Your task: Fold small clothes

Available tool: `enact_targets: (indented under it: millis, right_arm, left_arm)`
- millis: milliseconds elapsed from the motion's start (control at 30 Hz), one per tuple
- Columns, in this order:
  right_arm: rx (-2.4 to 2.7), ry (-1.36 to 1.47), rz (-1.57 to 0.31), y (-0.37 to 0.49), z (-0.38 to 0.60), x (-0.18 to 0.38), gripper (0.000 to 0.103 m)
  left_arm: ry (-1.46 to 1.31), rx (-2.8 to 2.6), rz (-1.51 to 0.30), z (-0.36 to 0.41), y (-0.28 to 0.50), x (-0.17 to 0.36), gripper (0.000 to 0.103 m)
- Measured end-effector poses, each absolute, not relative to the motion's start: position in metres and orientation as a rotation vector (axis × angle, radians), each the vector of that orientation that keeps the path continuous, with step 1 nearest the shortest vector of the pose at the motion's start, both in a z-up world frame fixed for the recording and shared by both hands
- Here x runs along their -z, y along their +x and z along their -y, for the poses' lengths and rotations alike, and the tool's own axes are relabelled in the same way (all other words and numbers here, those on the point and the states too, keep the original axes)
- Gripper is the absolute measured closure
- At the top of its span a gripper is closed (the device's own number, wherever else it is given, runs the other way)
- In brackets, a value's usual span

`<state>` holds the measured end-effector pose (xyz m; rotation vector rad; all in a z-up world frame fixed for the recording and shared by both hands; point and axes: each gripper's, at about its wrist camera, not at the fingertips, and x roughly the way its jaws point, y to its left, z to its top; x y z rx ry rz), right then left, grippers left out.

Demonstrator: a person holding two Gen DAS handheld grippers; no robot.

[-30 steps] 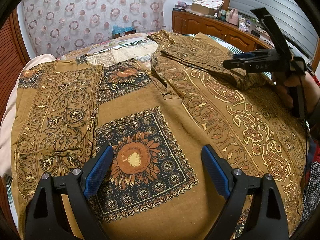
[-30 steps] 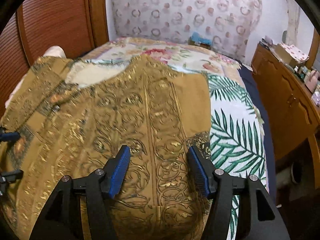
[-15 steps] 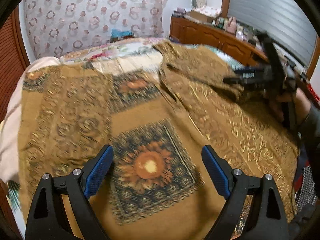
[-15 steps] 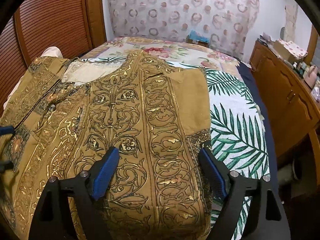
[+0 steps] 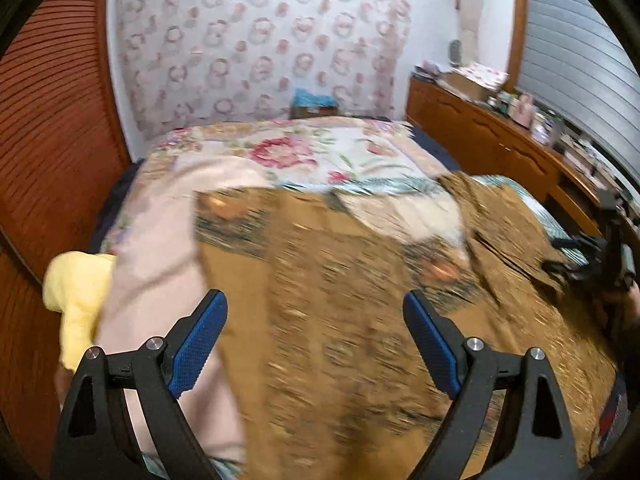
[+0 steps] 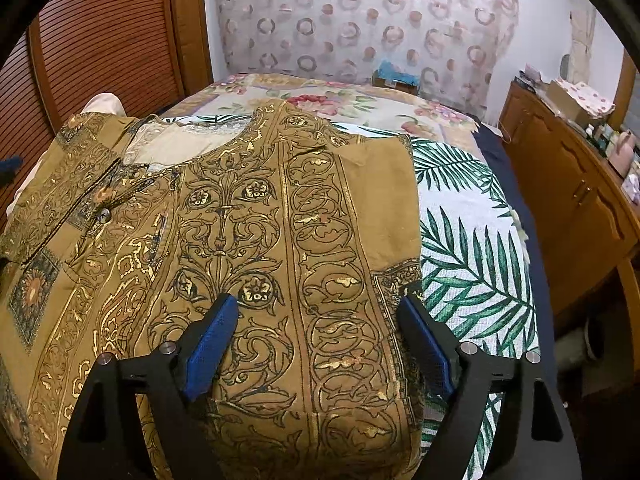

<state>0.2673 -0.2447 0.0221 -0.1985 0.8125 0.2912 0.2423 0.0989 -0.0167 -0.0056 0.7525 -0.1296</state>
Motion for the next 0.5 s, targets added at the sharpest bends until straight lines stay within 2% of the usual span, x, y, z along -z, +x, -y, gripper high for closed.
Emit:
enact_targets:
  millis: [267,333,400,500]
  right_arm:
    - [-0.317,-0.203,-0.807,0.266,0.248,-0.027,0.019]
    - [-0.345,-0.196,-0.79,0.265,0.251,-0.034,0.019]
    - [-0.339,-0.211,-0.777,0.268,0.255,-0.042,0.019]
    - [-0.313,-0.229,-0.769,0.281,0.261,-0.049,0.019]
  left_arm:
    - [-0.124,0.125,-0.799,-0.141,0.281,0.034,0.016]
    - [-0.119,0.111,-0.808,-0.144,0.285,0.037,0.021]
    - [-0.116,0.101,-0.821,-0.146,0.291,0.041,0.021]
    - [-0.101,0.097,-0.84,-0.145,0.299,0.045,0.03]
